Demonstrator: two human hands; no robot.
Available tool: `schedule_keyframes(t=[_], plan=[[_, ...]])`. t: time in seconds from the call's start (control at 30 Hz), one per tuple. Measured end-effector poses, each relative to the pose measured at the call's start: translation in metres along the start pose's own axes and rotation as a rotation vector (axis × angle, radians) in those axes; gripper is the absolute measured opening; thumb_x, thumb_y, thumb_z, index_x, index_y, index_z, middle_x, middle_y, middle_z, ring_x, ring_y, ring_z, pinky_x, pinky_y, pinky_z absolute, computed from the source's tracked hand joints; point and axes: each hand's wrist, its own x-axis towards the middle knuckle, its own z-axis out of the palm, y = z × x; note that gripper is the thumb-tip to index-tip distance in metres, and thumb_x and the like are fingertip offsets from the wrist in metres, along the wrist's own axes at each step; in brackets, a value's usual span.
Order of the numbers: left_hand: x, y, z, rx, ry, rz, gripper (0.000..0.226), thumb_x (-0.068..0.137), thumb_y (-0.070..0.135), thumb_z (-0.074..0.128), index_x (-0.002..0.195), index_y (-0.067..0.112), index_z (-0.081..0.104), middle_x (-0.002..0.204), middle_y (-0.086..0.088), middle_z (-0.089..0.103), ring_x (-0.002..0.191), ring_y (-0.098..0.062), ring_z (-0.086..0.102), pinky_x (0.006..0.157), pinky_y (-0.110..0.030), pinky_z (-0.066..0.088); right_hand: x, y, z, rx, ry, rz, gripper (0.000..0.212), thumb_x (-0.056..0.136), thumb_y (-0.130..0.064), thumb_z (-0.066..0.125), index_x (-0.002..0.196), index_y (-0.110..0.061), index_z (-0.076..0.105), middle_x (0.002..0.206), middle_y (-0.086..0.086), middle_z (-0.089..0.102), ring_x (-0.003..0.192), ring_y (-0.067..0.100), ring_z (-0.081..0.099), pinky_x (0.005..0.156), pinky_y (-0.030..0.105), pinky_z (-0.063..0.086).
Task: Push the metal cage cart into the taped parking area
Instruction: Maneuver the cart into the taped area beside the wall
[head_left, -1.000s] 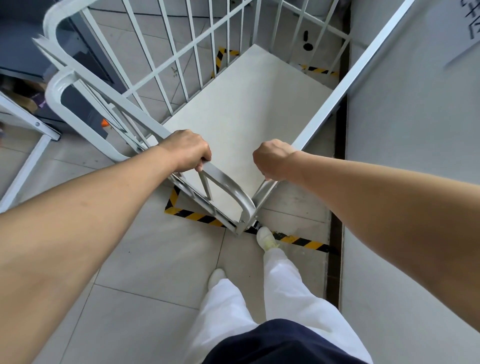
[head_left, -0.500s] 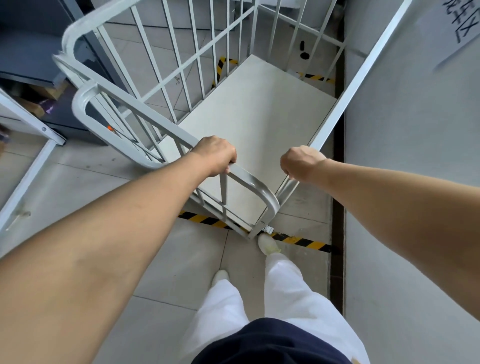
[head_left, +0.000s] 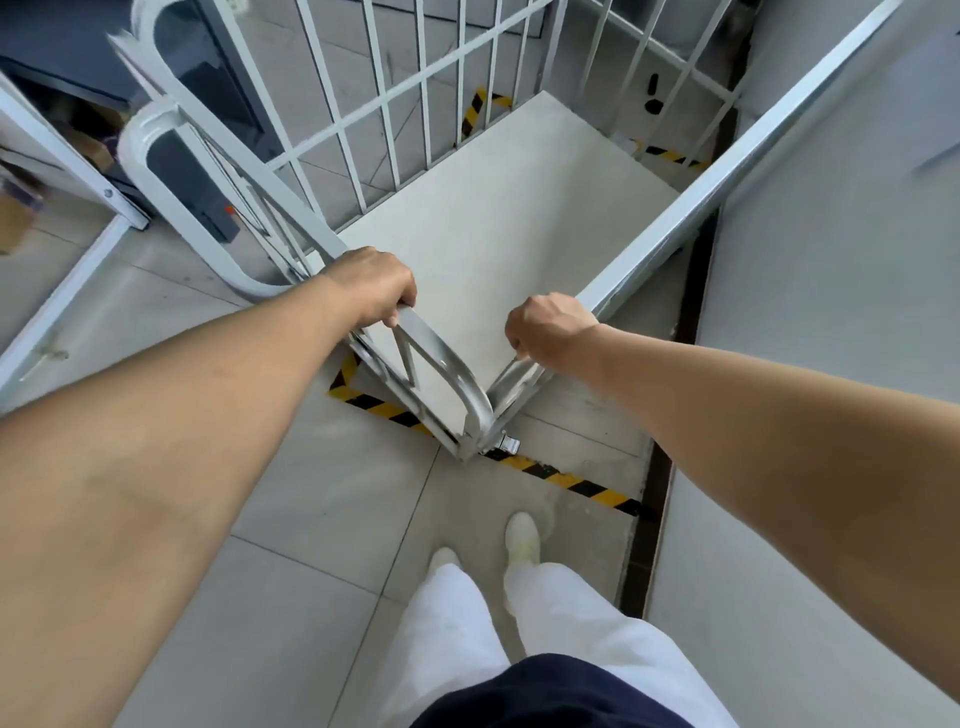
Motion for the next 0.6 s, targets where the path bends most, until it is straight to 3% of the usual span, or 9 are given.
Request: schedule_keyframes(t=[0.07,0.17,0.3,0.4,0.53,0.6], plan=[[0.0023,0.0011,0.0003,-0.025,0.014,-0.005,0.035,0.084,0.000,0.063,0.110,0.022,0.071,0.096,0.002,0.076,0.111,-0.025,0.057,0.075,-0.027,0.041,0.0021,0.0016,0.0000,0.007,0.010,0.005,0.029,0.082,0.001,0.049,0.096,-0.009,0.073,0.094,0.007,0.072,0.088,0.029,0.066,0.068,0.025,0.046],[0.0030,0.0024,0.0011,-0.054,0.064,-0.010,0.035,0.087,0.000,0.060,0.115,0.019,0.070,0.097,0.002,0.076,0.116,-0.023,0.056,0.073,-0.025,0.038,0.0046,-0.0002,0.0009,0.022,0.020,0.027,0.028,0.080,0.003,0.051,0.094,-0.010,0.072,0.096,0.006,0.073,0.089,0.028,0.066,0.070,0.025,0.049],[0.0013,0.0024,0.0050,-0.098,0.112,-0.007,0.038,0.090,0.001,0.059,0.123,0.017,0.067,0.101,0.001,0.077,0.121,-0.022,0.054,0.085,-0.028,0.044,0.0019,0.0010,-0.0005,0.099,0.006,0.099,0.024,0.075,0.003,0.053,0.074,-0.018,0.064,0.067,0.000,0.060,0.077,0.027,0.057,0.056,0.020,0.039],[0.0017,0.0012,0.0047,-0.145,0.113,-0.018,0.039,0.090,0.000,0.057,0.125,0.016,0.065,0.102,0.000,0.077,0.123,-0.021,0.052,0.092,-0.028,0.045,0.0021,0.0026,0.0028,0.058,0.040,0.096,0.026,0.072,0.007,0.054,0.062,-0.017,0.057,0.064,-0.004,0.057,0.076,0.026,0.056,0.064,0.022,0.040],[-0.0004,0.0013,0.0042,-0.203,0.148,-0.025,0.040,0.090,-0.002,0.054,0.125,0.014,0.065,0.101,-0.003,0.076,0.122,-0.021,0.053,0.088,-0.026,0.043,0.0050,-0.0013,0.0015,0.083,0.073,0.099,0.030,0.073,0.008,0.054,0.081,-0.016,0.071,0.077,-0.001,0.067,0.084,0.027,0.062,0.071,0.026,0.048],[-0.0022,-0.0005,0.0056,-0.223,0.161,-0.024,0.039,0.091,-0.002,0.053,0.125,0.013,0.065,0.101,-0.004,0.076,0.122,-0.022,0.053,0.085,-0.025,0.041,0.0065,-0.0030,0.0014,0.115,0.072,0.109,0.029,0.072,0.006,0.054,0.079,-0.016,0.070,0.079,0.000,0.070,0.085,0.026,0.063,0.070,0.025,0.047]])
